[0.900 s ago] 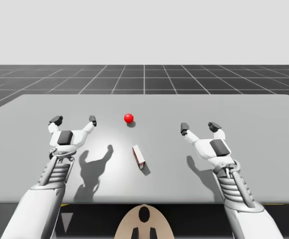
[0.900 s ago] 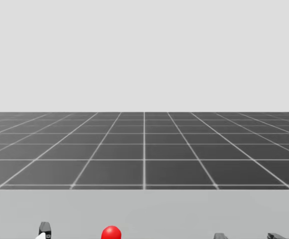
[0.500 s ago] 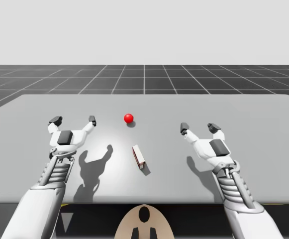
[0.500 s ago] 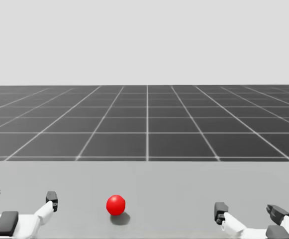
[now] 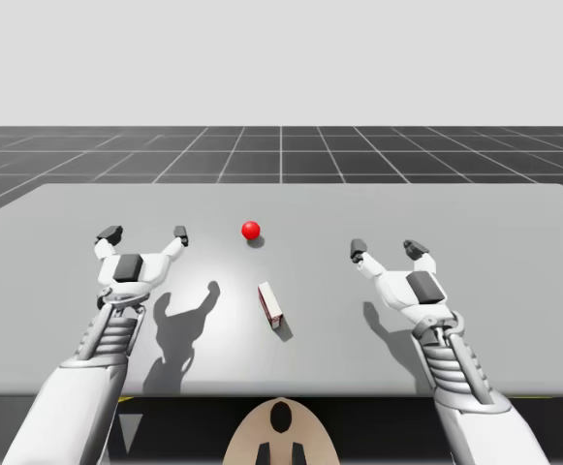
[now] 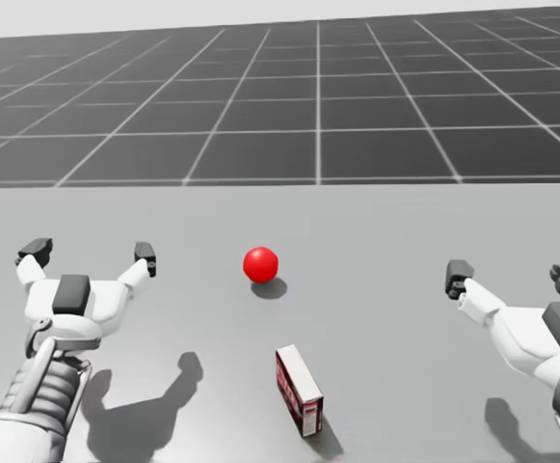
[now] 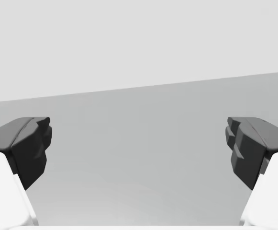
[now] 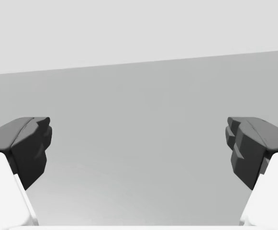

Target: Watch the red light. When it turns green, pick up the object.

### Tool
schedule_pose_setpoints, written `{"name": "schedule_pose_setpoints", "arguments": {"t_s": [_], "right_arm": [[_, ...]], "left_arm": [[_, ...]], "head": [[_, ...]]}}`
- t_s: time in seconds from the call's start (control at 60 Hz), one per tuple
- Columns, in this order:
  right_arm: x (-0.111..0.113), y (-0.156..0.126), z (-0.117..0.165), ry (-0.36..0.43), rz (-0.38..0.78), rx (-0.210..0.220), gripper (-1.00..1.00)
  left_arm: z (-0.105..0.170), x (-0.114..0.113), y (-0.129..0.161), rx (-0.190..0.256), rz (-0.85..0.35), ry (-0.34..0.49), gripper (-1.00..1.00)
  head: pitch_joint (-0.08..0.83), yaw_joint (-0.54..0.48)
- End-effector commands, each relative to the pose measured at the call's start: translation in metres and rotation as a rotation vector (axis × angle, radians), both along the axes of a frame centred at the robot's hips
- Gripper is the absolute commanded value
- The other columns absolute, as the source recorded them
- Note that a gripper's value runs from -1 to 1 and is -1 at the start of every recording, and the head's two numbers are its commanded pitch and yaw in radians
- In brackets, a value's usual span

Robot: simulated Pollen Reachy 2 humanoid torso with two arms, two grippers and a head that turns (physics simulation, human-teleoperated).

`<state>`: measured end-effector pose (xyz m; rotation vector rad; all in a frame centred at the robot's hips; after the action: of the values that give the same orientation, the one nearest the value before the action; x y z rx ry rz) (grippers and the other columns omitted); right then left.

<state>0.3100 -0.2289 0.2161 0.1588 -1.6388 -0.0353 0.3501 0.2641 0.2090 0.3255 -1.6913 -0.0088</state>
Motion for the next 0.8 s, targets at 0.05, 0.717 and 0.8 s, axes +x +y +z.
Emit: {"name": "schedule_pose_setpoints", "arguments": {"t_s": [0.05, 0.717, 0.8], "right_arm": [[-0.0009, 0.0061, -0.0027, 0.006, 0.011, 0.021, -1.00], [-0.0014, 0.0079, -0.0047, 0.010, 0.020, 0.016, -1.00], [-0.0014, 0.0079, -0.0045, 0.010, 0.020, 0.016, -1.00]], "left_arm": [[-0.0004, 0.0004, -0.0002, 0.007, -0.002, 0.002, -1.00], [0.0008, -0.0021, -0.0014, 0.005, -0.013, -0.006, -1.00], [0.0008, -0.0020, -0.0015, 0.005, -0.014, -0.006, -1.00]], "head": [[0.442, 0.12], [0.468, 0.13], [0.466, 0.13]]}}
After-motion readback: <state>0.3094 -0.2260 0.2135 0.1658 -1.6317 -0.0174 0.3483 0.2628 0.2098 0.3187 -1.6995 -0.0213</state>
